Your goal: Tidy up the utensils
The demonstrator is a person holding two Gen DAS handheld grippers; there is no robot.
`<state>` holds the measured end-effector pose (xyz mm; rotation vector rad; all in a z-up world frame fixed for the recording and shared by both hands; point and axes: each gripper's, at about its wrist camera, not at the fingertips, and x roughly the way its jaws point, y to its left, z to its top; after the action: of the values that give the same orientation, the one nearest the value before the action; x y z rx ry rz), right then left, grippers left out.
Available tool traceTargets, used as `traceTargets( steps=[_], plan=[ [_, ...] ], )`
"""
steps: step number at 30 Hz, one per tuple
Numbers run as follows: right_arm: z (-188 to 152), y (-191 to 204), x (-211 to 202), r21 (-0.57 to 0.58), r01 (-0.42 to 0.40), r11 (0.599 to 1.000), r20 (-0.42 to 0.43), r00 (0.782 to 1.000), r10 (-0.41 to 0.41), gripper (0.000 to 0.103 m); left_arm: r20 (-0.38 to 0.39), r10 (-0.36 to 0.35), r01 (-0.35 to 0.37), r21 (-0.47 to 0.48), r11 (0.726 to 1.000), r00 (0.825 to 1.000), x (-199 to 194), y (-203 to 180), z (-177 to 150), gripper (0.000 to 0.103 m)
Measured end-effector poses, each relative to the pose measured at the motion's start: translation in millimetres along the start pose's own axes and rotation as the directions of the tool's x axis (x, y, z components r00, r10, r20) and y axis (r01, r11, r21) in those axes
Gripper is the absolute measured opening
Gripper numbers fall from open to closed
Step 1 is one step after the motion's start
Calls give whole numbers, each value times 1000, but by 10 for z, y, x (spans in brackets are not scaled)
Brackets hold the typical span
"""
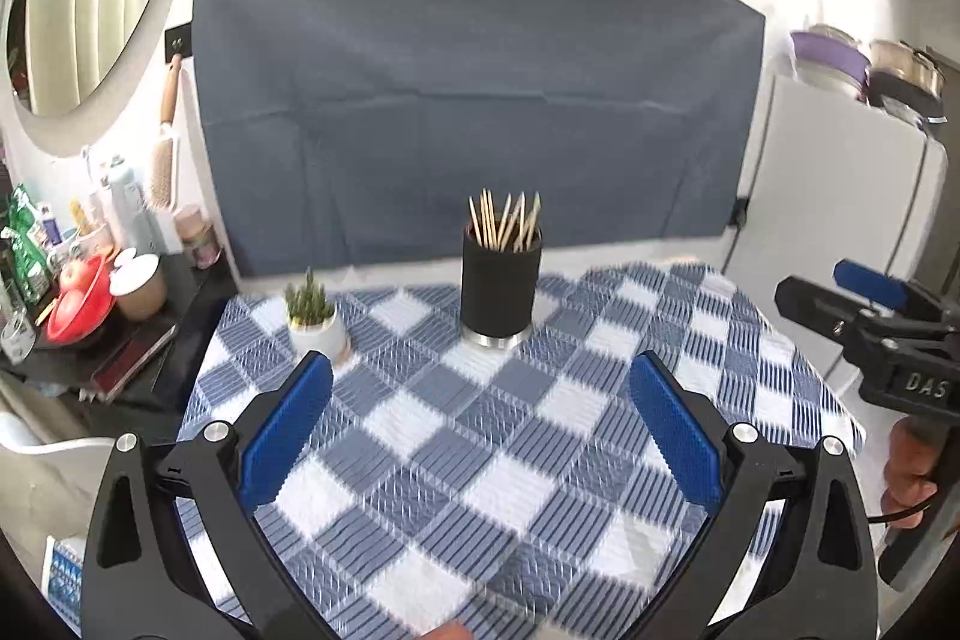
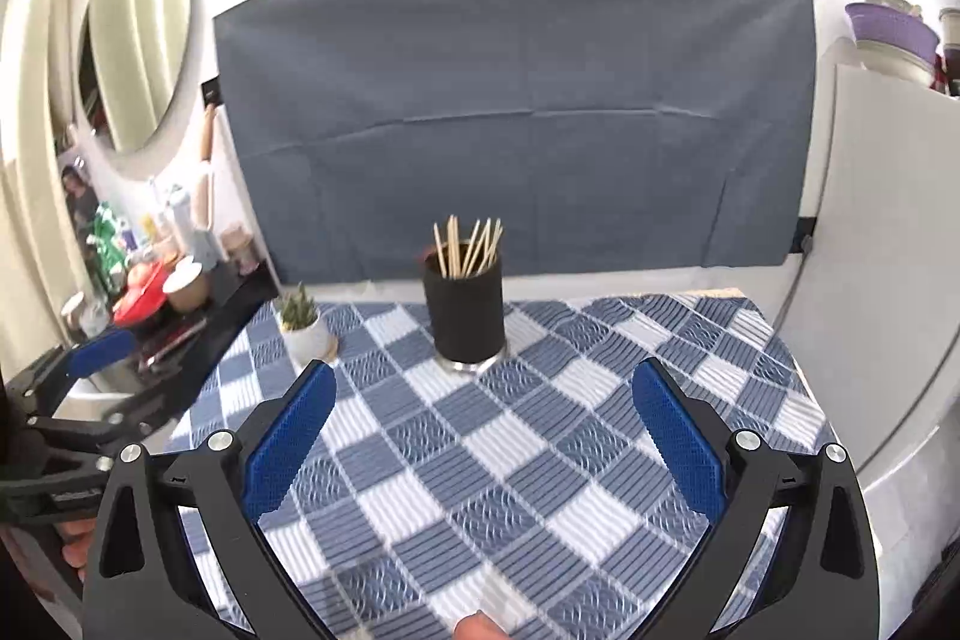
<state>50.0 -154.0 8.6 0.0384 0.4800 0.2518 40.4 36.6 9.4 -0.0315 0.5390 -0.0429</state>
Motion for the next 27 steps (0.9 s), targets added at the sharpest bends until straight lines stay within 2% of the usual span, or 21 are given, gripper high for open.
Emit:
traceTargets(
  steps=[5,13,22,27],
  plan=[
    [-271,158,-408,42,37,998,-2,999,-37,95,4,-13,13,-27,1000,1000,-514,34,-241,97],
    [-538,454,-945,7,91,996,41,995,-91,95,-8,39,-39,10,999,999,-962,-6,-482,97],
    [-532,640,-1252,-17,146,989,139,980,-142,95,18,39,-39,28,999,999,-1136,37,-480,97],
    [-488,653,-1199,-7,118,993,113,987,-116,95,37,42,-43,27,999,998,-1145,67,-433,97]
  ],
)
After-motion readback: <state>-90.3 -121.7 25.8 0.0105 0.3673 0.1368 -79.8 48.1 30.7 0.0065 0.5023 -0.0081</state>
